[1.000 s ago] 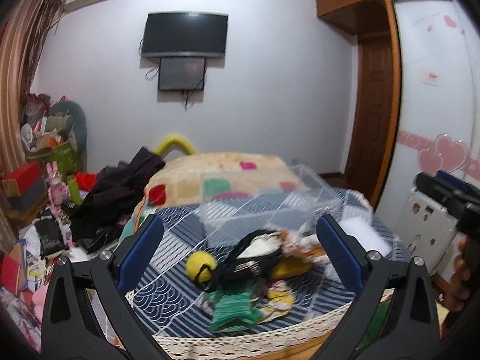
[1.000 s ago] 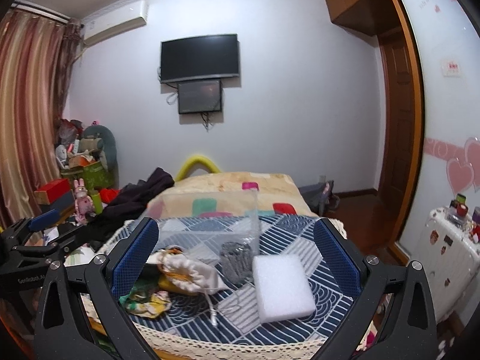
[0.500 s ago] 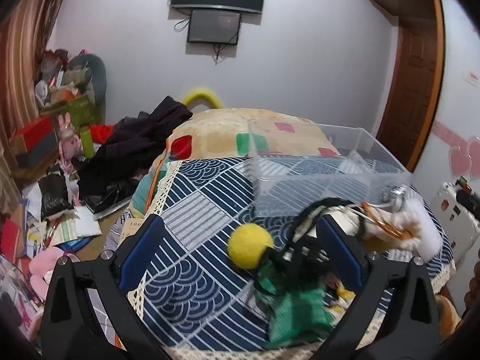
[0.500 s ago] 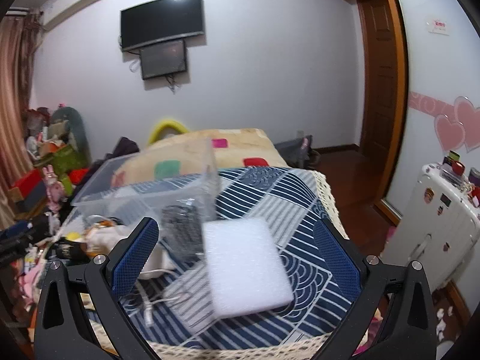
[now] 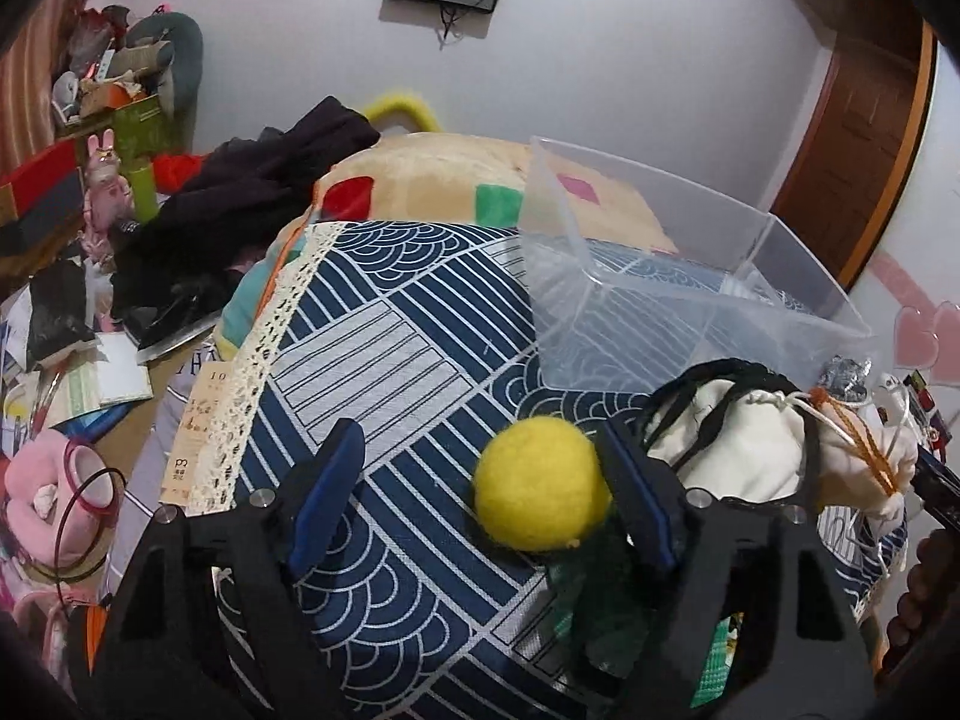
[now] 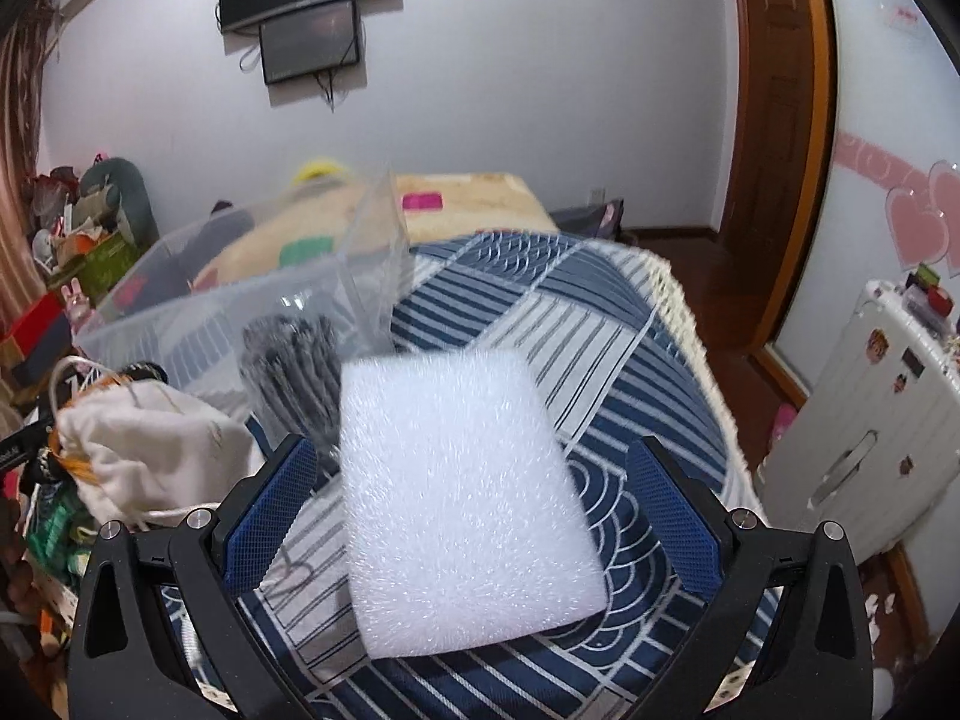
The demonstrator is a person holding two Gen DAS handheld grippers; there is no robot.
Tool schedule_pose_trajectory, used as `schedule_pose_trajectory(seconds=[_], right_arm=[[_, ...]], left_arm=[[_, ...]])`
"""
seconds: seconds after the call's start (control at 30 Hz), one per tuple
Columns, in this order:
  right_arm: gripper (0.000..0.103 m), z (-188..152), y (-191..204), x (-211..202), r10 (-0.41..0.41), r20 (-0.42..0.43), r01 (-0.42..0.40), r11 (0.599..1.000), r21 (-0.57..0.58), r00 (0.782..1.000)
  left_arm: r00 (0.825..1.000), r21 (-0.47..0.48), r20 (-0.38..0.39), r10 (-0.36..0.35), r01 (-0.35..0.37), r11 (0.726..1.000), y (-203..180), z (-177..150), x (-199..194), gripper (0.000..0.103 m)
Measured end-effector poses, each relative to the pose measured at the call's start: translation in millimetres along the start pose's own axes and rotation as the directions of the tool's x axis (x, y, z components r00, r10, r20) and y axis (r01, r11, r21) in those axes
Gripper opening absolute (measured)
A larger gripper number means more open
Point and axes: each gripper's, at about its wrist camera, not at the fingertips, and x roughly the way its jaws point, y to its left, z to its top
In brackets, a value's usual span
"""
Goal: Organize soft objects
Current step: 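Grasp the yellow felt ball with the left tool while the right tool grasps the white foam block, then carry the ball with the left tool into the clear box while the right tool drops the foam block in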
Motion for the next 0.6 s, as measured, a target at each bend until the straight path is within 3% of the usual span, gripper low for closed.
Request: schedule_pose_trajectory(seconds=[0.23,0.37,0.6], right_arm=[[0.102,-7,-5,14,0.030,-0.079,-0.028,0.999,0.021,0.996],[0.080,-9,-4,16,0.045,-0.096,-0.044,0.999,0.014,0.994],[0.080,-4,-5,-1,0.027,-0.035,-0.027,1.000,0.008,0.999]], left_arm=[[0.998,0.037,-0.033,-0.062,0.063,0.997,-14,-6,5,0.065],[0.993,0.028,-0.061,-0.104,0.106,0.994,-17,-6,13,0.045],[0.996,0.041,-0.052,-0.074,0.076,0.996,-19,-7,9,0.045]])
